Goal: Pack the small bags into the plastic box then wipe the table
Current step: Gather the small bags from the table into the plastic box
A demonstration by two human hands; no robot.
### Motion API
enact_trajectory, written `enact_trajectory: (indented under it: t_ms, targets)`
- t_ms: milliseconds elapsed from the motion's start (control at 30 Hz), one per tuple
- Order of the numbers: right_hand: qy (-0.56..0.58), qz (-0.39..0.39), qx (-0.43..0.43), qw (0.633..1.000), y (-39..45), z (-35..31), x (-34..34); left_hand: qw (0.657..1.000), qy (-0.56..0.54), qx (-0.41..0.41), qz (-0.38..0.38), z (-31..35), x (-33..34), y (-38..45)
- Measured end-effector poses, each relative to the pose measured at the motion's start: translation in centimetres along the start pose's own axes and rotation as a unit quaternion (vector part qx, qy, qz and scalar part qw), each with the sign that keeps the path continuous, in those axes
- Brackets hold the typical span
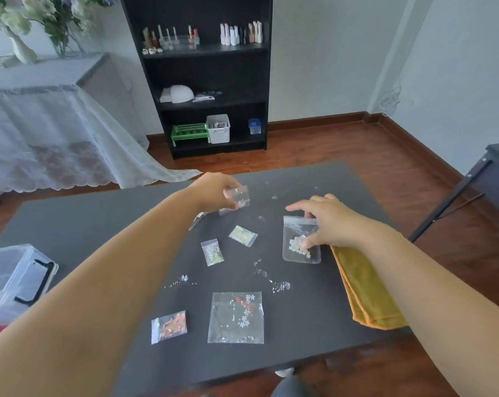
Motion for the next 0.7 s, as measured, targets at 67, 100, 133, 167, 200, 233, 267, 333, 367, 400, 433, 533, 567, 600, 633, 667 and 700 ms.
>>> enact_trajectory:
  t_ms: [67,100,133,167,200,233,267,333,367,400,433,533,567,600,633,667,700]
  targets:
    - [0.022,-0.004,0.001,1.000,-0.3,-0.1,-0.2,0.999,-0.034,0.000,0.023,0.3,-0.1,-1.2]
    - [0.031,-0.007,-0.001,1.000,-0.5,-0.3,-0.3,0.998,-0.046,0.003,0.034,0.5,-0.1,-2.0]
    - [0.034,-0.009,-0.004,0.999,-0.8,-0.5,-0.4,0.998,-0.050,0.007,0.045,0.7,-0.2,-3.0]
    - [0.036,-0.010,-0.007,0.999,-1.1,-0.7,-0.6,0.997,-0.047,0.012,0.054,0.9,-0.4,-4.1]
    - [0.040,-0.011,-0.008,0.999,-1.5,-1.0,-0.9,0.997,-0.041,0.016,0.062,1.1,-0.7,-5.2]
    - [0.045,-0.006,-0.012,0.999,-2.0,-1.4,-1.2,0.997,-0.035,0.017,0.071,1.2,-1.1,-6.4]
    - [0.050,0.003,-0.016,0.999,-2.4,-1.9,-1.5,0.996,-0.031,0.018,0.081,1.2,-1.6,-7.7]
    - [0.067,0.033,-0.027,0.997,-3.3,-3.0,-2.3,0.993,-0.030,0.021,0.112,1.1,-2.9,-10.5]
    - [0.074,0.050,-0.033,0.995,-3.7,-3.8,-2.6,0.991,-0.030,0.025,0.130,1.0,-3.6,-11.9]
    - [0.079,0.068,-0.041,0.994,-4.1,-4.6,-2.9,0.988,-0.029,0.028,0.148,0.7,-4.4,-13.4]
    - [0.082,0.086,-0.050,0.992,-4.4,-5.6,-3.2,0.986,-0.027,0.029,0.162,0.3,-5.1,-14.8]
    - [0.071,0.142,-0.077,0.984,-5.0,-9.6,-3.7,0.982,-0.017,0.019,0.189,-1.9,-7.2,-19.4]
    - [0.065,0.152,-0.089,0.982,-5.0,-11.2,-3.7,0.981,-0.013,0.011,0.196,-2.9,-7.8,-20.9]
    - [0.069,0.154,-0.105,0.980,-4.8,-12.8,-3.5,0.979,-0.014,0.000,0.203,-4.0,-8.4,-22.5]
    - [0.086,0.149,-0.123,0.977,-4.6,-14.4,-3.2,0.977,-0.018,-0.013,0.213,-5.1,-8.9,-24.0]
    - [0.107,0.141,-0.140,0.974,-4.2,-16.1,-2.7,0.974,-0.023,-0.027,0.225,-6.3,-9.3,-25.6]
    - [0.122,0.137,-0.153,0.971,-3.8,-17.8,-2.1,0.970,-0.028,-0.040,0.237,-7.5,-9.7,-27.2]
Point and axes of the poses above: each hand's wrist, its own y-axis towards the middle knuckle, its own x-axis out of the palm, z = x × y, the point moved 4 cm from there along y, towards the middle knuckle, and after that the axes turned 6 degrees about -z, right-handed, at the moved point
